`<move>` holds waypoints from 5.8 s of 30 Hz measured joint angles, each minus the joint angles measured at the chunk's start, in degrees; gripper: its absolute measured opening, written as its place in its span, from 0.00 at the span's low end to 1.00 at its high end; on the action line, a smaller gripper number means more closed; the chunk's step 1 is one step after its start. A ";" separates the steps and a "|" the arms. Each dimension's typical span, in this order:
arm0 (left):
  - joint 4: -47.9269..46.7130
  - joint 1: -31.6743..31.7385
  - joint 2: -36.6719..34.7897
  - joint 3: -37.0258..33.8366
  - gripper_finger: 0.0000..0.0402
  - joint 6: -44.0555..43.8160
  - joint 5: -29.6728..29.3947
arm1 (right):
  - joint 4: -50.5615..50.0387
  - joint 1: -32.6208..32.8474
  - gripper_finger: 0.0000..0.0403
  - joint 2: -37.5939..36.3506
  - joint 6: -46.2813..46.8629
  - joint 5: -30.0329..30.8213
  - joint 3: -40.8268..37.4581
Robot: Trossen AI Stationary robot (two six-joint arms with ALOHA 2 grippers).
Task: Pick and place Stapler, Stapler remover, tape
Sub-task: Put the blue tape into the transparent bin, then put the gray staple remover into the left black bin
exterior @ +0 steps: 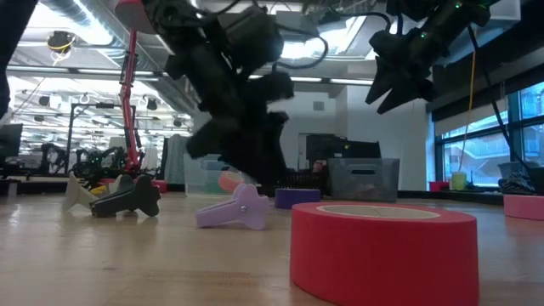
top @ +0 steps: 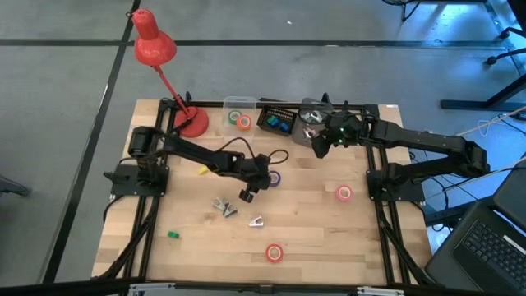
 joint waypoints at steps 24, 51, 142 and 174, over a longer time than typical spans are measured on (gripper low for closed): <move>3.05 2.57 6.82 2.22 0.39 -0.24 2.32 | 0.51 -0.04 0.56 0.02 -0.02 -0.02 0.00; -4.23 2.64 1.32 1.46 0.10 0.93 -2.81 | 0.04 -0.02 0.56 0.04 -0.24 -0.02 0.02; -31.91 28.97 -26.04 8.40 0.60 -6.49 6.37 | 2.42 0.50 0.56 0.04 -0.26 0.03 0.04; -22.97 -4.02 -29.26 -22.58 0.56 -23.97 10.09 | 7.39 0.48 0.56 0.04 -3.85 -0.02 0.04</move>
